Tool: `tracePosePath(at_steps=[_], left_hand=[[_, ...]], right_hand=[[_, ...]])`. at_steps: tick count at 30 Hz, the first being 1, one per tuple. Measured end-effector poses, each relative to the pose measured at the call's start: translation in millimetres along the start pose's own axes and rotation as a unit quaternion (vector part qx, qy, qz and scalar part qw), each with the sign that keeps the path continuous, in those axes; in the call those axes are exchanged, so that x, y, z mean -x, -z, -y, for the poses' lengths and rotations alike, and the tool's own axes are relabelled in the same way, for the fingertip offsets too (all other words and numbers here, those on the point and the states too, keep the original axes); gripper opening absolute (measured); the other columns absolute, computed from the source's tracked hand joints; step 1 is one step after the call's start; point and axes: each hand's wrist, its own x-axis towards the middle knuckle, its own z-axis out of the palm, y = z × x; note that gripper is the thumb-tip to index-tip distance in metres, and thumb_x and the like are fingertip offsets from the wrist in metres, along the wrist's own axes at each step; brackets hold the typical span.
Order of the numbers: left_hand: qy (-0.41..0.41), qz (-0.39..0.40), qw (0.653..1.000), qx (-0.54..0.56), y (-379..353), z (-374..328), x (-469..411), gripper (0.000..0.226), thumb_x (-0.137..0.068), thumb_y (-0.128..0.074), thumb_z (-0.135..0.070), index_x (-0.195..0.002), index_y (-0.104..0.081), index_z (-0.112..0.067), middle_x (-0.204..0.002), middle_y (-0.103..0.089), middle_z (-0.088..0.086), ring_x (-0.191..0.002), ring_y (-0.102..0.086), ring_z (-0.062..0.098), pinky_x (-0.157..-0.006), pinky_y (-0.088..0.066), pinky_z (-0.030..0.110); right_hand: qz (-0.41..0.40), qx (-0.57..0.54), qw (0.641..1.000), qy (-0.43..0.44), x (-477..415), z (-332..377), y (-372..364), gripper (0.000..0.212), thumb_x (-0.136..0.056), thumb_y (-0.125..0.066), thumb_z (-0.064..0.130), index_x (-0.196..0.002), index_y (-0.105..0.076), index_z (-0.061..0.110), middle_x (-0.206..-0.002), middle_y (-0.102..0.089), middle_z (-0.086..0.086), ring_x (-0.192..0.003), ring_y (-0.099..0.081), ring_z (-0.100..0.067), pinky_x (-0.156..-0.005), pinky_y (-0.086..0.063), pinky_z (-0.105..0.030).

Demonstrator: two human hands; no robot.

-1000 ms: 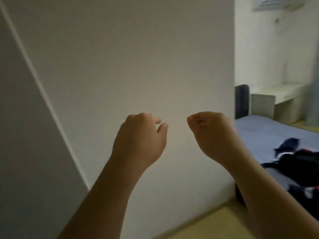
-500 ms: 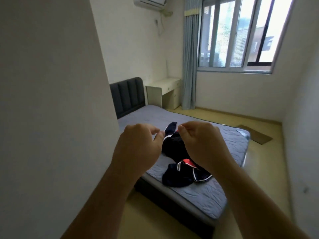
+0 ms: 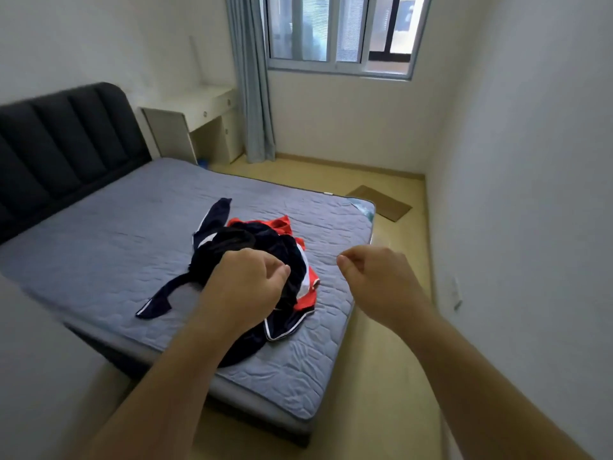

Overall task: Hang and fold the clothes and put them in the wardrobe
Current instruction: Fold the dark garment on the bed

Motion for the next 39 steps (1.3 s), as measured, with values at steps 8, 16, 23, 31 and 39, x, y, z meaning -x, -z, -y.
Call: tracePosePath(at_steps=[8,16,23,31,39], left_hand=[[0.104,0.045,0.993,-0.027,-115,-13,-114,0.028,-0.092,-0.062,-0.035,-0.071,-0.07,-0.018,-0.078,-0.075,0.003,-0.081,-0.07,0.021,-0.078,-0.058,0.04],[0.201,0.121,0.972,0.009,-189,-3,-166,0.024,-0.091,-0.058,-0.034,-0.069,-0.049,-0.031,-0.068,-0.05,-0.009,-0.065,-0.044,0.009,-0.063,-0.042,0.029],[0.288,0.125,0.949,0.032,-245,35,-247,0.023,-0.093,-0.063,-0.032,-0.078,-0.076,-0.02,-0.079,-0.075,0.0,-0.075,-0.068,0.012,-0.071,-0.055,0.03],[0.373,0.184,0.906,0.079,-373,147,-383,0.022,-0.091,-0.065,-0.028,-0.109,-0.076,-0.023,-0.107,-0.075,-0.006,-0.102,-0.068,0.012,-0.09,-0.051,0.025],[0.467,0.269,0.835,0.114,-524,266,-529,0.041,-0.088,-0.065,-0.022,-0.128,-0.064,-0.016,-0.127,-0.067,0.006,-0.119,-0.06,0.026,-0.099,-0.046,0.029]], right_hand=[[0.133,0.025,0.991,-0.005,-125,-129,-10,0.031,-0.102,-0.051,0.029,-0.097,-0.074,0.009,-0.096,-0.074,-0.006,-0.091,-0.065,-0.024,-0.085,-0.054,-0.041],[0.249,0.035,0.968,0.005,-224,-193,-34,0.031,-0.101,-0.047,0.022,-0.092,-0.069,0.002,-0.088,-0.071,-0.012,-0.083,-0.063,-0.03,-0.077,-0.053,-0.043],[0.311,0.039,0.949,0.019,-317,-233,-100,0.032,-0.102,-0.046,0.021,-0.075,-0.061,0.011,-0.075,-0.064,-0.006,-0.075,-0.06,-0.027,-0.068,-0.052,-0.041],[0.405,0.072,0.912,0.013,-461,-293,-235,0.018,-0.099,-0.045,0.01,-0.097,-0.062,0.004,-0.092,-0.066,-0.014,-0.088,-0.06,-0.035,-0.075,-0.053,-0.049],[0.471,0.061,0.88,0.009,-585,-366,-372,0.044,-0.1,-0.042,0.008,-0.144,-0.046,0.011,-0.131,-0.062,-0.013,-0.113,-0.059,-0.033,-0.087,-0.052,-0.042]])
